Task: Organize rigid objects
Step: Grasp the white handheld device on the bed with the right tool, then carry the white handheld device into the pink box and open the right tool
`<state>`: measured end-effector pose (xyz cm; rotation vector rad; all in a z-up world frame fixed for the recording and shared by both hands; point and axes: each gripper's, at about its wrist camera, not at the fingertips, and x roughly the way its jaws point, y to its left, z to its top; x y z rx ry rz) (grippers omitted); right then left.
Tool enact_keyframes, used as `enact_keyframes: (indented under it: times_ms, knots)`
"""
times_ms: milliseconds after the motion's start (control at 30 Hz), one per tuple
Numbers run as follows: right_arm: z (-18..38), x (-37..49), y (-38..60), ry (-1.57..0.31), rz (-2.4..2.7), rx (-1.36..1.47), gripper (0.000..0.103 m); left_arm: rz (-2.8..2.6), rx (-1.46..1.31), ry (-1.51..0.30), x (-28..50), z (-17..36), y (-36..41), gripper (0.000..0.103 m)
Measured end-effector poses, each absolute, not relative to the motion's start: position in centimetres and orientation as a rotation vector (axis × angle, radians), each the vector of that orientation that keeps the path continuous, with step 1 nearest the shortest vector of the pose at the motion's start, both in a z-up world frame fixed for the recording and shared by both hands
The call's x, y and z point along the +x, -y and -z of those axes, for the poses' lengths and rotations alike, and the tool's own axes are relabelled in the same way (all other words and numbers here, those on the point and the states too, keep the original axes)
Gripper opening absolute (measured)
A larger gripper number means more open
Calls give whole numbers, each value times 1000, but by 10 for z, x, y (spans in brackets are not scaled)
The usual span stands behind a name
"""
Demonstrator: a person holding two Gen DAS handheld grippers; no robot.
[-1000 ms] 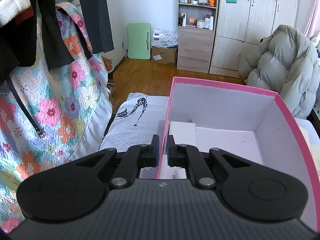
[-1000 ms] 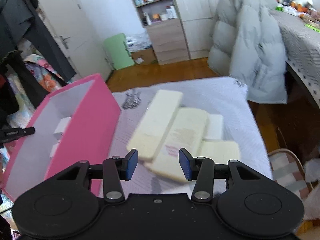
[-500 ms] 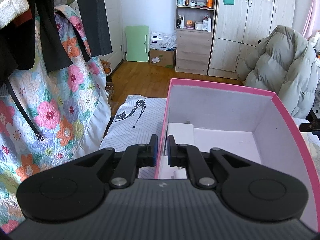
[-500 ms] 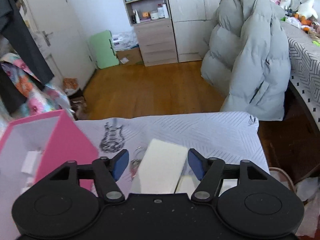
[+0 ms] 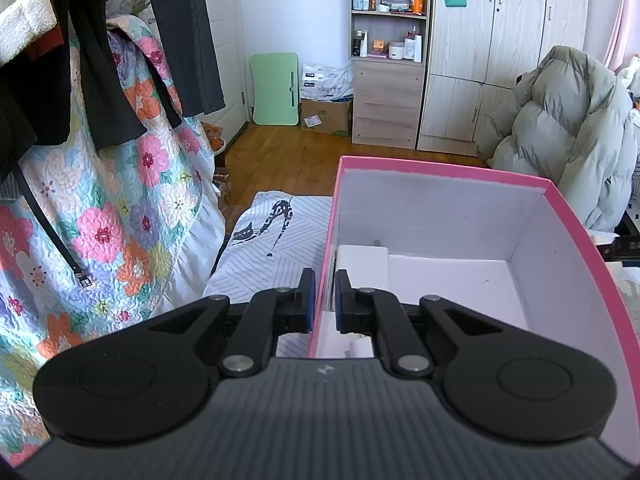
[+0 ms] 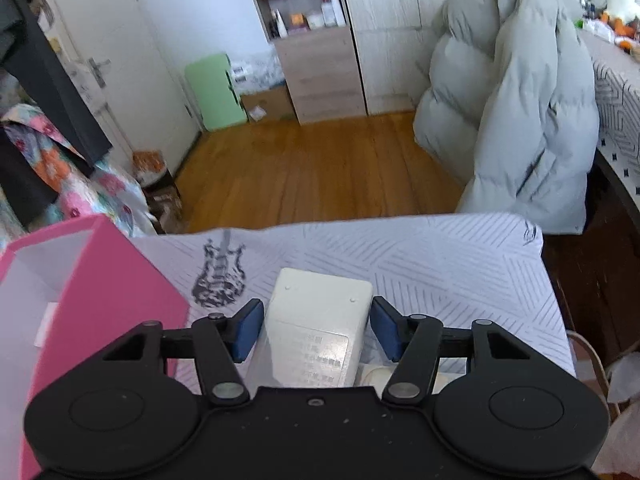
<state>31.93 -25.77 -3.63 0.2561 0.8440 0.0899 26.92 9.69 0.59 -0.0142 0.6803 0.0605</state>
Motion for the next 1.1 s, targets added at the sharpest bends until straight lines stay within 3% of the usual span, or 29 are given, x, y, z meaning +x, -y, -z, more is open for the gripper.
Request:
enact_keyframes:
  times_ms: [533,767,1100]
  knots:
    - [-23,209,229,-619,-205,94,60,-74,58,-723,275,-3,-92,7]
    - [-38,192,226,-572,-221,79,59,-60,294,-761,278,1,-67,8]
    - [-66,172,212,-489,-238,56,59,-53,312,-752,275,1,-63,9]
